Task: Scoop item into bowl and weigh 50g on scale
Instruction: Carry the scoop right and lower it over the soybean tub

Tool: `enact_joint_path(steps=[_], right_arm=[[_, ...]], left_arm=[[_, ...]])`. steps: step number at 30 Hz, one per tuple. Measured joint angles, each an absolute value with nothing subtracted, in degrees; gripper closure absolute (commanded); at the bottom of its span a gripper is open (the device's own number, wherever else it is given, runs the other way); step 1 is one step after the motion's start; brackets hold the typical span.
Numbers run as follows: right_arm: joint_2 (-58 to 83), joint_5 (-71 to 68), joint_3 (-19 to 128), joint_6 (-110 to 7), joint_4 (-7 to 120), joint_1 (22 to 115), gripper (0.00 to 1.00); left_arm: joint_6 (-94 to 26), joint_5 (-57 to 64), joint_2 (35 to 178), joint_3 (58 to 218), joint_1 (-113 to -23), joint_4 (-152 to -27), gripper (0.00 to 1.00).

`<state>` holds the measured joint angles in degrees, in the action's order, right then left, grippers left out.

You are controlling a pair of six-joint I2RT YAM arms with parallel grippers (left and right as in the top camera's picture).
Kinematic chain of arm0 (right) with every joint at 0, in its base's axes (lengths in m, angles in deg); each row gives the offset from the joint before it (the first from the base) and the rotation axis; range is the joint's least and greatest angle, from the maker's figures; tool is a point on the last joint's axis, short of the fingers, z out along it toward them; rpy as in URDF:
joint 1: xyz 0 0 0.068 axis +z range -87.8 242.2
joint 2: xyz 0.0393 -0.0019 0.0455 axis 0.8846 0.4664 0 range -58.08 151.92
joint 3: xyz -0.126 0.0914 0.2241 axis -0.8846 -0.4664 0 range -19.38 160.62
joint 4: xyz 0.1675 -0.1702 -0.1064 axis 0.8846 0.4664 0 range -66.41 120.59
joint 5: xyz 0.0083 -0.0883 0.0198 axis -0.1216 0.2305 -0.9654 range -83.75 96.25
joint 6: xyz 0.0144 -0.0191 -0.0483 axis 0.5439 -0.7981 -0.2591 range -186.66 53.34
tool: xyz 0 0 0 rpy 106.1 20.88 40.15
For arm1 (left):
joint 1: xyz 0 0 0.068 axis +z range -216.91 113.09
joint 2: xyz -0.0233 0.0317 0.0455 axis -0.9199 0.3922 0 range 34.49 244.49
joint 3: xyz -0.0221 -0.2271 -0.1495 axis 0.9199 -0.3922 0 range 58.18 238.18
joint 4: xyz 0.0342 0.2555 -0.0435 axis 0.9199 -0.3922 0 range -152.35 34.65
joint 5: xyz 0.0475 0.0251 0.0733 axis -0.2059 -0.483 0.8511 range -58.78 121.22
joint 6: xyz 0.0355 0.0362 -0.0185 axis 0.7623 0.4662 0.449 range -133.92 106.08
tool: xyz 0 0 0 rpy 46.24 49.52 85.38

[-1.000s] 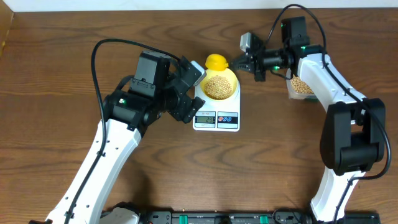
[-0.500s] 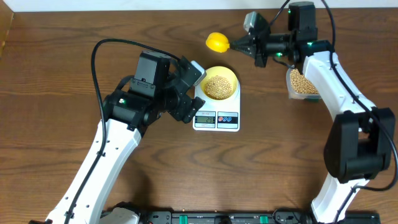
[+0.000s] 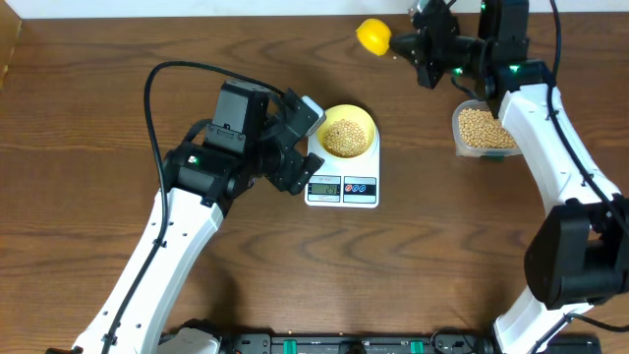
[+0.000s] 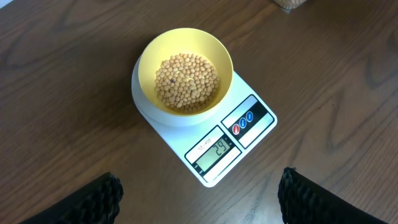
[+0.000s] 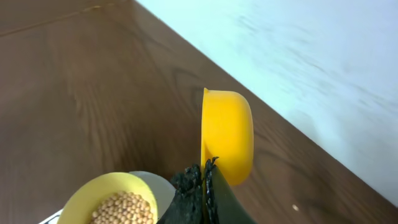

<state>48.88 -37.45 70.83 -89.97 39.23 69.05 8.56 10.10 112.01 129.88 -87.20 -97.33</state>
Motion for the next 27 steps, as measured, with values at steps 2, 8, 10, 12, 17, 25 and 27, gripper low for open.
enact_joint_path(steps=[2, 8, 10, 12, 17, 25, 27], right_arm=[[48.33, -35.16, 70.86, -88.24, 39.21, 68.85, 0.99], [46.27, -29.5, 70.86, -84.83, 40.24, 67.15, 0.99], [44.96, -27.99, 70.86, -84.35, 41.11, 66.4, 0.99], [43.45, -26.22, 70.86, -83.94, 42.25, 65.86, 0.99], [39.7, -19.36, 70.86, -83.72, 45.31, 65.7, 0.99], [37.55, -8.34, 70.88, -81.14, 49.44, 65.68, 0.99], [37.55, -4.06, 70.88, -78.74, 50.75, 65.64, 0.99]], left_arm=[[8.56, 10.1, 112.03, 129.88, -87.2, -97.33, 0.18], [8.56, 10.1, 112.01, 129.88, -87.2, -97.33, 0.18], [8.56, 10.1, 112.01, 129.88, -87.2, -97.33, 0.18], [8.56, 10.1, 112.01, 129.88, -87.2, -97.33, 0.18], [8.56, 10.1, 112.01, 129.88, -87.2, -97.33, 0.18], [8.56, 10.1, 112.01, 129.86, -87.2, -97.31, 0.18], [8.56, 10.1, 112.03, 129.88, -87.2, -97.33, 0.18]])
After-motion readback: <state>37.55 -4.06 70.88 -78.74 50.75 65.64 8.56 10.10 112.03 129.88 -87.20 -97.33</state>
